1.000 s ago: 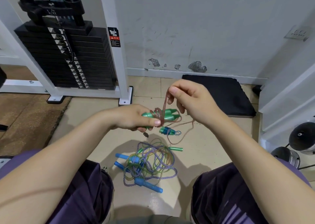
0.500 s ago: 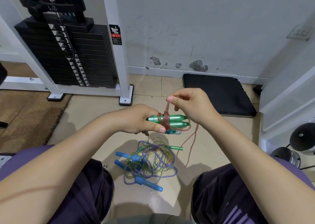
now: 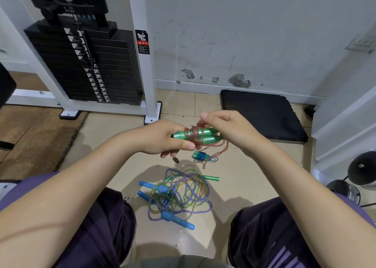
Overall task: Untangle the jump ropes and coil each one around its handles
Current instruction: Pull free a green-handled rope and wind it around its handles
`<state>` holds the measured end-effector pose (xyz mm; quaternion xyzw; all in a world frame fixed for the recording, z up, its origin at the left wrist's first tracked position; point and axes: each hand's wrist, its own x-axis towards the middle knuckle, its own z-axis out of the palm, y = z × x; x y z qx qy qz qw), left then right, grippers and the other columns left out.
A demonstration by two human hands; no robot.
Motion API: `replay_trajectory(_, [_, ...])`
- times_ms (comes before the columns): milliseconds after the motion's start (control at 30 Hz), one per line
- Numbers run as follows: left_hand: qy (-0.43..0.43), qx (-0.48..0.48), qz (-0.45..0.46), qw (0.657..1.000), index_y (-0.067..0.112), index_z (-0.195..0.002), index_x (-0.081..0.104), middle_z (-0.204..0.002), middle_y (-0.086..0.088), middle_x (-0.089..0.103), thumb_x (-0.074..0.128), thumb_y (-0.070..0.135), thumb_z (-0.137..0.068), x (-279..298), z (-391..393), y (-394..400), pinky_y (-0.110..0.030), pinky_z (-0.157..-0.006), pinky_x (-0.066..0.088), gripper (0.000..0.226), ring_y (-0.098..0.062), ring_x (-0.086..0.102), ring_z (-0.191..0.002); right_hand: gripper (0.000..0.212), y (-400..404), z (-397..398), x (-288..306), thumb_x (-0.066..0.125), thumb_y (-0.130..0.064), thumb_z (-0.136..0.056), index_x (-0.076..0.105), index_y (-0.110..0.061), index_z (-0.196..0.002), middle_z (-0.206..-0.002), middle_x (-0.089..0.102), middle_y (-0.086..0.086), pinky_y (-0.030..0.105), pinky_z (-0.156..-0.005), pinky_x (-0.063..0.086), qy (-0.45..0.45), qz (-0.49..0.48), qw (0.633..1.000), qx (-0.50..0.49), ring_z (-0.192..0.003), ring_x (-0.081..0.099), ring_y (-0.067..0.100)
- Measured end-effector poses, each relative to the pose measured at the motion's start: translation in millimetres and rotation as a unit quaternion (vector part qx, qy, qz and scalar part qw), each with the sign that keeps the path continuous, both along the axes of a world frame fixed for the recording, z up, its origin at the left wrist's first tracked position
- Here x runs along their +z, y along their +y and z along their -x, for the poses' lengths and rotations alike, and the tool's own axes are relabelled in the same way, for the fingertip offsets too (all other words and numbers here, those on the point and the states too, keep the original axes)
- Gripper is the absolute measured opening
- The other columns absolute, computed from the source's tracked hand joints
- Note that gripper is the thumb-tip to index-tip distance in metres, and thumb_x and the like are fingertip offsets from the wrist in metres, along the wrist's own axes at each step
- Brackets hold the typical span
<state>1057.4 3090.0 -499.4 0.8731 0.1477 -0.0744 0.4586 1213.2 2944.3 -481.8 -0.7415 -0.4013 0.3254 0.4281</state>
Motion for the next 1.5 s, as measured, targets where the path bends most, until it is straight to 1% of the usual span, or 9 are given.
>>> replay_trajectory(67, [0.009, -0.003, 0.002, 1.000, 0.007, -0.092, 0.063, -0.059, 0.003, 0.062, 0.067, 0.040, -0.090, -1.0, 0.0, -1.2, -0.023, -0.055, 0.044, 0.033, -0.013, 0.054, -0.047, 0.027, -0.9, 0.1, 0.2, 0.063, -0.042, -0.091, 0.077, -0.019, -0.093, -0.095, 0.075, 0.001, 0.033, -0.089, 0.052, -0.002, 0.004, 1.000, 0.011, -0.097, 0.069, 0.019])
replay_trajectory(167, [0.021, 0.008, 0.026, 0.999, 0.004, -0.083, 0.061, -0.057, -0.001, 0.061, 0.066, 0.041, -0.091, 0.7, -1.1, -1.8, -0.023, -0.053, 0.043, 0.037, -0.017, 0.052, -0.047, 0.015, 0.1, -0.2, -2.0, 0.068, -0.030, -0.090, 0.075, -0.023, -0.101, -0.099, 0.075, -0.003, 0.027, -0.089, 0.053, 0.007, -0.011, 1.000, 0.005, -0.098, 0.069, 0.014])
replay_trajectory(300, [0.063, -0.019, 0.070, 0.995, 0.010, -0.075, 0.062, -0.055, -0.003, 0.055, 0.066, 0.040, -0.091, 3.8, 0.3, -0.4, -0.022, -0.051, 0.041, 0.034, -0.016, 0.047, -0.045, 0.030, 0.9, -3.7, -3.3, 0.074, -0.015, -0.085, 0.070, -0.021, -0.114, -0.099, 0.073, -0.004, 0.026, -0.086, 0.052, -0.022, -0.066, 0.997, -0.015, -0.081, 0.058, 0.014])
replay_trajectory(433, [0.106, -0.067, 0.081, 0.989, 0.017, -0.072, 0.062, -0.057, -0.002, 0.055, 0.065, 0.043, -0.092, -0.3, 0.9, -6.2, -0.019, -0.053, 0.040, 0.033, -0.015, 0.045, -0.046, 0.025, 2.2, 0.6, 0.2, 0.075, -0.002, -0.082, 0.073, -0.014, -0.104, -0.082, 0.068, 0.000, 0.017, -0.076, 0.051, -0.013, -0.090, 0.996, -0.023, -0.074, 0.053, 0.010])
replay_trajectory(667, [0.117, -0.082, 0.096, 0.985, 0.014, -0.075, 0.061, -0.059, -0.004, 0.054, 0.062, 0.044, -0.092, 4.3, -3.3, -8.2, -0.017, -0.053, 0.040, 0.034, -0.014, 0.044, -0.047, 0.017, 6.4, 1.9, 0.3, 0.084, -0.006, -0.071, 0.073, -0.019, -0.076, -0.071, 0.070, -0.004, 0.012, -0.066, 0.048, -0.024, -0.112, 0.988, -0.103, -0.063, 0.060, 0.000])
replay_trajectory(1033, [0.047, -0.048, 0.054, 0.996, 0.015, -0.080, 0.063, -0.057, 0.002, 0.056, 0.069, 0.033, -0.089, 6.4, -2.3, -2.6, -0.020, -0.051, 0.040, 0.022, -0.011, 0.048, -0.048, 0.022, 11.5, 10.4, -11.3, 0.078, 0.000, -0.076, 0.063, -0.015, -0.069, -0.059, 0.055, -0.006, 0.016, -0.056, 0.042, -0.035, -0.046, 0.995, -0.086, -0.050, 0.046, 0.000])
replay_trajectory(1233, [0.004, -0.023, -0.053, 0.998, 0.022, -0.082, 0.066, -0.057, 0.013, 0.056, 0.075, 0.038, -0.084, -4.0, -1.6, -5.7, -0.016, -0.049, 0.038, 0.018, 0.002, 0.051, -0.049, 0.022, 9.7, 6.4, -14.1, 0.068, 0.010, -0.080, 0.062, -0.011, -0.075, -0.065, 0.058, 0.003, 0.018, -0.051, 0.044, 0.089, -0.007, 0.996, -0.023, -0.052, 0.051, 0.007])
replay_trajectory(1333, [-0.025, -0.012, -0.088, 0.996, 0.023, -0.084, 0.069, -0.054, 0.019, 0.053, 0.075, 0.040, -0.083, -3.1, 0.7, -4.1, -0.019, -0.051, 0.032, 0.019, 0.001, 0.046, -0.052, 0.015, 8.5, 1.3, -14.3, 0.065, 0.005, -0.083, 0.069, -0.009, -0.079, -0.076, 0.067, 0.009, 0.023, -0.058, 0.050, 0.116, 0.015, 0.993, -0.014, -0.060, 0.059, 0.013])
replay_trajectory(1500, [-0.060, 0.020, -0.069, 0.996, 0.012, -0.089, 0.066, -0.062, 0.005, 0.053, 0.073, 0.035, -0.085, 3.8, -1.5, -2.6, -0.014, -0.047, 0.035, 0.024, -0.001, 0.045, -0.044, 0.017, 9.7, 3.1, -9.5, 0.058, -0.017, -0.092, 0.068, -0.008, -0.081, -0.070, 0.061, 0.007, 0.027, -0.057, 0.042, 0.169, 0.023, 0.983, -0.063, -0.059, 0.055, 0.016])
